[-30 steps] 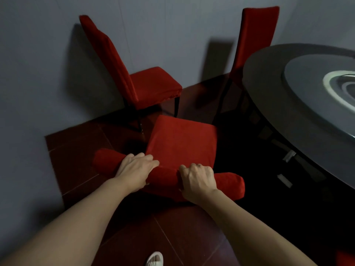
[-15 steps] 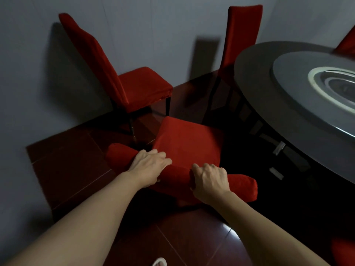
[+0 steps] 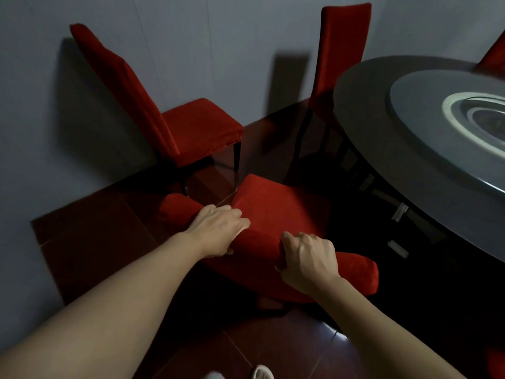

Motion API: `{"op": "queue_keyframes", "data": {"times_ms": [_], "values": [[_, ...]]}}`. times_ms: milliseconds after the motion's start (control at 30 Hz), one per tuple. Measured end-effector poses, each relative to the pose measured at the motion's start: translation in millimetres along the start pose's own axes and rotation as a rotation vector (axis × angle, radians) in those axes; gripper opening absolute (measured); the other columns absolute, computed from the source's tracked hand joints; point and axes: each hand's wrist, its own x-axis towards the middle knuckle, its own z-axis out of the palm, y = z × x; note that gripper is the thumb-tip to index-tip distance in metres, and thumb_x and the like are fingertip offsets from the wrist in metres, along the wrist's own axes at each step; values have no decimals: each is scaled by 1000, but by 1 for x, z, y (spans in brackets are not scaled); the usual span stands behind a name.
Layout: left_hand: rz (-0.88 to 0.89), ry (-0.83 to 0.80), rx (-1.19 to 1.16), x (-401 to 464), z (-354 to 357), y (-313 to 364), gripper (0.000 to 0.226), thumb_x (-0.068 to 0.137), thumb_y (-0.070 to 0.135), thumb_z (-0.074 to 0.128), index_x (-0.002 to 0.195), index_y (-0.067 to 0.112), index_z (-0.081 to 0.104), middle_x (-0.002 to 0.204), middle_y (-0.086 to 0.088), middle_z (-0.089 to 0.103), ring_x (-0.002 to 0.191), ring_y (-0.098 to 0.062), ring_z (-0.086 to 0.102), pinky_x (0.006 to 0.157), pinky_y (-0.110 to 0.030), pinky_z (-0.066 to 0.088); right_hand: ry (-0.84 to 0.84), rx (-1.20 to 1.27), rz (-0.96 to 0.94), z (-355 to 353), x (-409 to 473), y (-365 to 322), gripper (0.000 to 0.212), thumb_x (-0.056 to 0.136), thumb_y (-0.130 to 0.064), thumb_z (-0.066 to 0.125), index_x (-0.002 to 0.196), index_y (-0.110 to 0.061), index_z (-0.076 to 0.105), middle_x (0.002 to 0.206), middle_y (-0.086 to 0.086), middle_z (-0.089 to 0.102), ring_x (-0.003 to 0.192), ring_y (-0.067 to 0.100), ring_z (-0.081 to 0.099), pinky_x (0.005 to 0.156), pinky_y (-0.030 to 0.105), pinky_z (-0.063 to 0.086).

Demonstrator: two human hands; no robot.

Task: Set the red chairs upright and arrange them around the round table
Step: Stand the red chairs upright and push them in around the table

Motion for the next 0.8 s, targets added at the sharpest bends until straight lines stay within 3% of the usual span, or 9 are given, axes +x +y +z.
{"op": "queue_keyframes", "data": {"times_ms": [267, 433, 500, 600, 800], "values": [[214, -21, 60, 11, -10, -20, 47, 79, 50, 67, 110, 23, 46, 98, 10, 46, 100, -13, 50, 79, -31, 43, 94, -15, 22, 1, 4, -7, 56, 75, -64, 63, 110, -23, 51, 98, -4, 60, 92, 18, 60, 64, 27, 32], [309, 123, 60, 4, -4, -20, 50, 79, 50, 67, 114, 22, 46, 104, 7, 52, 98, -14, 53, 74, -29, 43, 140, -123, 125, 16, -5, -12, 65, 51, -73, 74, 86, -21, 58, 65, -5, 57, 55, 16, 60, 47, 28, 40], [369, 190, 54, -1, 3, -24, 53, 70, 49, 76, 109, 21, 51, 94, 6, 56, 86, -15, 58, 69, -30, 49, 187, -123, 175, 23, -9, -15, 65, 49, -71, 76, 84, -20, 58, 65, -4, 55, 54, 17, 58, 49, 30, 45], [445, 256, 31, 2, 8, -34, 62, 46, 50, 89, 93, 20, 61, 71, 6, 57, 57, -13, 56, 46, -28, 45, 187, -133, 234, 22, -9, -19, 66, 46, -67, 79, 84, -19, 57, 65, -2, 55, 55, 19, 58, 52, 30, 46], [576, 319, 39, 9, 13, -42, 61, 44, 52, 89, 88, 19, 64, 66, 6, 56, 52, -11, 54, 41, -25, 43, 188, -104, 275, 21, -11, -26, 64, 52, -67, 75, 90, -18, 59, 68, -2, 57, 59, 18, 59, 55, 33, 50]]}}
